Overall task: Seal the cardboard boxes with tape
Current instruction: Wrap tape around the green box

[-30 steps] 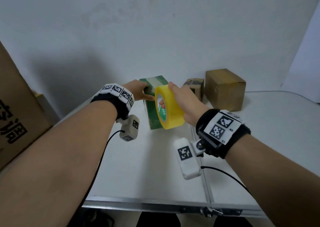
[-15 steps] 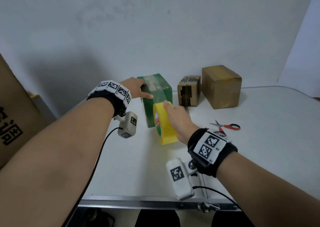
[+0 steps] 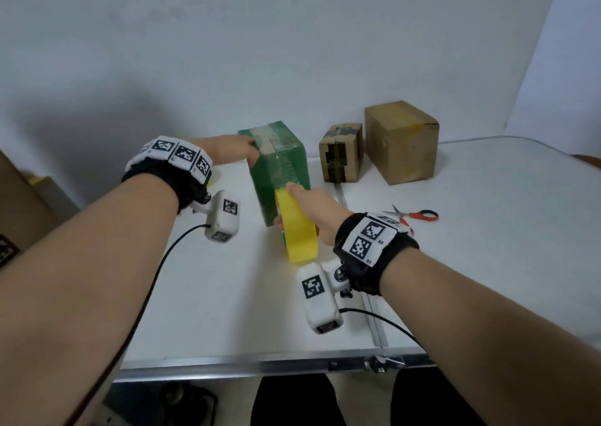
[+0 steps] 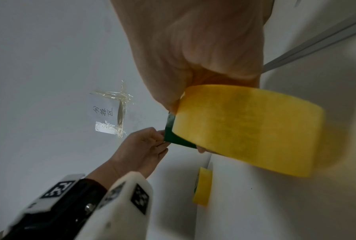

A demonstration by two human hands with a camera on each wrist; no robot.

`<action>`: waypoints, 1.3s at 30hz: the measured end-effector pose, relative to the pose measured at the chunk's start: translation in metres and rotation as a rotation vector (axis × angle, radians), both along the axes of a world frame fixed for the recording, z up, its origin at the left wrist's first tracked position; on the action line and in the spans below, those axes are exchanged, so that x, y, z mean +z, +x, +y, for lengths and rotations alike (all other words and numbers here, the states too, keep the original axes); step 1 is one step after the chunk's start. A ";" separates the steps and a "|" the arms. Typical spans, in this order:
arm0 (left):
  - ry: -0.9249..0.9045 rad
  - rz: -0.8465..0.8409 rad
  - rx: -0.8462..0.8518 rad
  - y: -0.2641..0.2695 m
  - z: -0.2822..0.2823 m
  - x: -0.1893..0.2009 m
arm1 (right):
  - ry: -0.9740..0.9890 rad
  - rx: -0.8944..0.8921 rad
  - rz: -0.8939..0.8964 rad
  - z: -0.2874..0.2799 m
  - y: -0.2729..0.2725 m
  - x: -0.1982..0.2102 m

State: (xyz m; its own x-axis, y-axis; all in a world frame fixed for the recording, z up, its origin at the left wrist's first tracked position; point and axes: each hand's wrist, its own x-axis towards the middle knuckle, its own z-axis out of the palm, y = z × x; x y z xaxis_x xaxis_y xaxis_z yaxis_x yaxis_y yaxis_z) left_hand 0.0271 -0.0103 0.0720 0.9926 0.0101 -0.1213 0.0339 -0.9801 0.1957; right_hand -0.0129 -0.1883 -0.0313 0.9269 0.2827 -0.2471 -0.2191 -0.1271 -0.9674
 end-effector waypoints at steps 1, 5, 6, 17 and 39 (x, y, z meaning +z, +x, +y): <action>-0.028 -0.053 0.020 0.002 0.000 0.003 | -0.011 0.027 0.022 0.000 0.001 0.001; -0.046 -0.276 0.075 0.006 -0.010 0.010 | 0.041 0.061 0.064 -0.009 -0.014 0.024; -0.061 -0.277 0.042 0.008 -0.016 0.010 | 0.043 0.073 0.061 -0.011 -0.009 0.021; -0.073 -0.031 -0.062 0.013 -0.015 -0.007 | 0.010 0.129 0.034 -0.011 -0.006 0.019; 0.113 -0.153 -0.158 -0.011 -0.031 -0.027 | -0.110 0.053 -0.062 -0.005 -0.001 0.005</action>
